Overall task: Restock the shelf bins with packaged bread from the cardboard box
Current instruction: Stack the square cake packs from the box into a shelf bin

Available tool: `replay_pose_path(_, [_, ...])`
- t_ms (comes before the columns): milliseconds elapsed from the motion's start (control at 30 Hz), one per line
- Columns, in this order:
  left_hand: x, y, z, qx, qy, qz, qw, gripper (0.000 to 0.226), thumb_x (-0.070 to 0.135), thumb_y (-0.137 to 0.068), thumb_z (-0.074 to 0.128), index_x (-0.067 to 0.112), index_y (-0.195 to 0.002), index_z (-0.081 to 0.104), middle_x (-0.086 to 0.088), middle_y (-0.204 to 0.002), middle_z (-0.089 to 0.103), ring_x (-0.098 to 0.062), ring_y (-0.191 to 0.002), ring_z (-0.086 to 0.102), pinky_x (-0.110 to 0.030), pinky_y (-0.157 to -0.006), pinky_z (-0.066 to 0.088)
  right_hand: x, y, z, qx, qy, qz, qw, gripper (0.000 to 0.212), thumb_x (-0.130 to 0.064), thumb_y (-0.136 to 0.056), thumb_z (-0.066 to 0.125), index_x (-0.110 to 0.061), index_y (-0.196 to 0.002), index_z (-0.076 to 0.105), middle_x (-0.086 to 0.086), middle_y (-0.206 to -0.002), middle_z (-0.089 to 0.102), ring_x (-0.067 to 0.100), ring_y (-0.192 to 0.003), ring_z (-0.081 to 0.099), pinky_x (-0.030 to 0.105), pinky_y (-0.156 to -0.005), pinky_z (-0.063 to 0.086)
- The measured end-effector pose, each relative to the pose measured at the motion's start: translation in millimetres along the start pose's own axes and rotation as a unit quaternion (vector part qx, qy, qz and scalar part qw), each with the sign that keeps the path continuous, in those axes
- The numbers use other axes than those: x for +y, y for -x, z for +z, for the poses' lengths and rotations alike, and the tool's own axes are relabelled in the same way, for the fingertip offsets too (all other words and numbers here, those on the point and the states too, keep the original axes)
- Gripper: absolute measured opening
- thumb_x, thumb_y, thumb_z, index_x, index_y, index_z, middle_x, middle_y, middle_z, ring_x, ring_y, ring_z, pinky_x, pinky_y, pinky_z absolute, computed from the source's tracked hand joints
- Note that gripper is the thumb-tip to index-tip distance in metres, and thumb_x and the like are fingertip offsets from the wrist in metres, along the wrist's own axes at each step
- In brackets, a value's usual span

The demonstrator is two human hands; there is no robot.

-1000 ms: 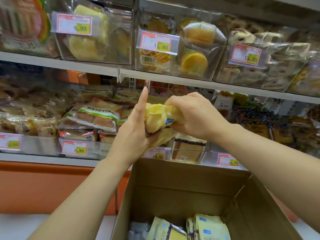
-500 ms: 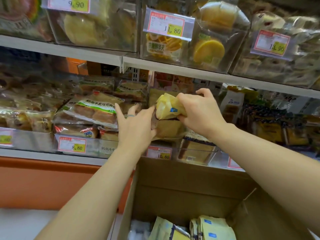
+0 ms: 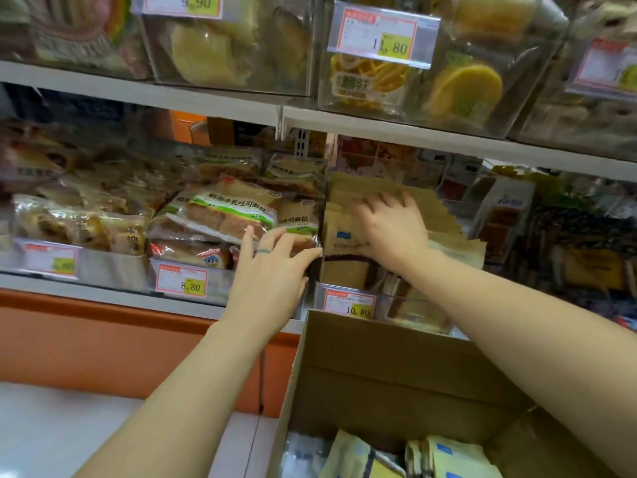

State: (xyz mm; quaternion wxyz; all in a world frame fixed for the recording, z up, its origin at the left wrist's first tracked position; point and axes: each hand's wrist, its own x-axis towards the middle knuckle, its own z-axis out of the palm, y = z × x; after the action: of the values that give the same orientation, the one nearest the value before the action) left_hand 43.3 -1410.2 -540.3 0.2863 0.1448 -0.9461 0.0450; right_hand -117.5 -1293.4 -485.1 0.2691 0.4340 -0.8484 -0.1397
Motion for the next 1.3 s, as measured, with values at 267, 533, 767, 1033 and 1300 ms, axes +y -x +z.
replay_pose_path(267, [6.3, 0.8, -5.1, -0.028, -0.001, -0.020, 0.999, 0.047, 0.027, -0.091, 0.060, 0.033, -0.136, 0.049, -0.001, -0.143, 0.044, -0.027, -0.141, 0.025, -0.058, -0.114, -0.001, -22.2, 20.2, 7.5, -0.261, -0.319, 0.018, 0.911, 0.042, -0.014, -0.096, 0.050, -0.020, -0.138, 0.047, 0.004, -0.139, 0.051, 0.021, -0.120, 0.053, 0.029, -0.094, 0.044])
replay_pose_path(533, [2.8, 1.0, -1.4, -0.002, 0.003, -0.004, 1.000, 0.049, 0.017, -0.065, 0.084, 0.024, -0.111, 0.070, -0.007, -0.111, 0.066, -0.036, -0.113, 0.058, -0.069, -0.102, 0.024, -28.1, -4.2, 24.7, -0.242, -0.397, 0.072, 0.883, 0.071, 0.001, -0.092, 0.041, -0.028, -0.151, 0.015, 0.009, -0.149, 0.037, 0.025, -0.131, 0.042, 0.030, -0.102, 0.038])
replay_pose_path(767, [9.2, 3.4, -7.3, 0.013, 0.018, 0.009, 1.000, 0.047, 0.013, -0.065, 0.083, 0.021, -0.109, 0.070, -0.007, -0.109, 0.067, -0.034, -0.111, 0.060, -0.067, -0.103, 0.025, -22.7, 23.6, 15.5, -0.172, -0.396, 0.043, 0.901, 0.059, -0.012, -0.096, 0.047, -0.029, -0.149, 0.025, 0.008, -0.137, 0.052, 0.021, -0.106, 0.060, 0.029, -0.087, 0.050])
replay_pose_path(1033, [37.9, 36.7, -14.3, -0.069, 0.110, 0.053, 0.990, 0.023, 0.027, -0.095, 0.052, 0.026, -0.116, 0.061, 0.007, -0.114, 0.060, -0.016, -0.106, 0.057, -0.031, -0.092, 0.032, -20.7, 140.6, 17.7, 0.019, -0.408, -0.050, 0.912, 0.023, -0.013, -0.089, 0.060, -0.018, -0.110, 0.067, -0.005, -0.105, 0.068, 0.009, -0.096, 0.063, 0.025, -0.085, 0.052])
replay_pose_path(1300, [45.0, 45.3, 13.0, -0.192, 0.136, 0.025, 0.972, 0.027, 0.034, -0.094, 0.052, 0.031, -0.121, 0.058, 0.011, -0.123, 0.059, -0.010, -0.115, 0.051, -0.034, -0.100, 0.042, -53.0, 210.3, 133.6, -0.365, -0.324, -0.069, 0.870, 0.021, -0.024, -0.092, 0.054, -0.019, -0.113, 0.054, 0.006, -0.119, 0.059, 0.027, -0.109, 0.057, 0.032, -0.080, 0.046])
